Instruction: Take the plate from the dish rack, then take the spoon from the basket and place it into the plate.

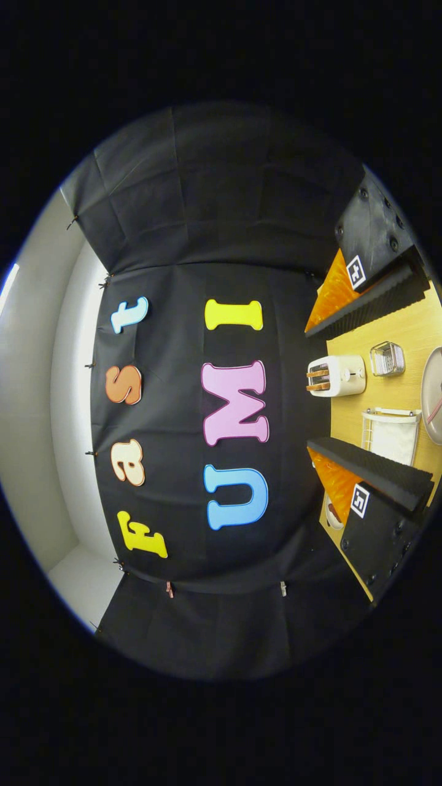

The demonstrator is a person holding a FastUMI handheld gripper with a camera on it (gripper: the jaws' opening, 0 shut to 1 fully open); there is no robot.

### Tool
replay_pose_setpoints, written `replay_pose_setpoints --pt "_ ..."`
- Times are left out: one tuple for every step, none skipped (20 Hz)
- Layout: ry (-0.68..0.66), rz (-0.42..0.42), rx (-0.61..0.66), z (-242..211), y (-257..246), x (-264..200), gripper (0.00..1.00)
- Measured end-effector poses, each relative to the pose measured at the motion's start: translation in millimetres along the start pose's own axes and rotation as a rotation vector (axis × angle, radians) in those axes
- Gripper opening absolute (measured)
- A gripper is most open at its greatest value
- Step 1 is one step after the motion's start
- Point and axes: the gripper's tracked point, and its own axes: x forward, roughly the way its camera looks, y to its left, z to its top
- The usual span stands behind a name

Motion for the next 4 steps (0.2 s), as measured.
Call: replay_pose_setpoints --pt "0.001 -0.007 -0.002 0.2 -2.4 -1.1 0.98" --pt "0.003 -0.013 0.000 -1.4 -3.7 1.0 0.98" --pt "0.007 -0.017 0.002 -3.0 -4.0 2.7 0.98" --pt "0.013 -0.022 0.004 -5.2 -5.6 2.7 0.98"
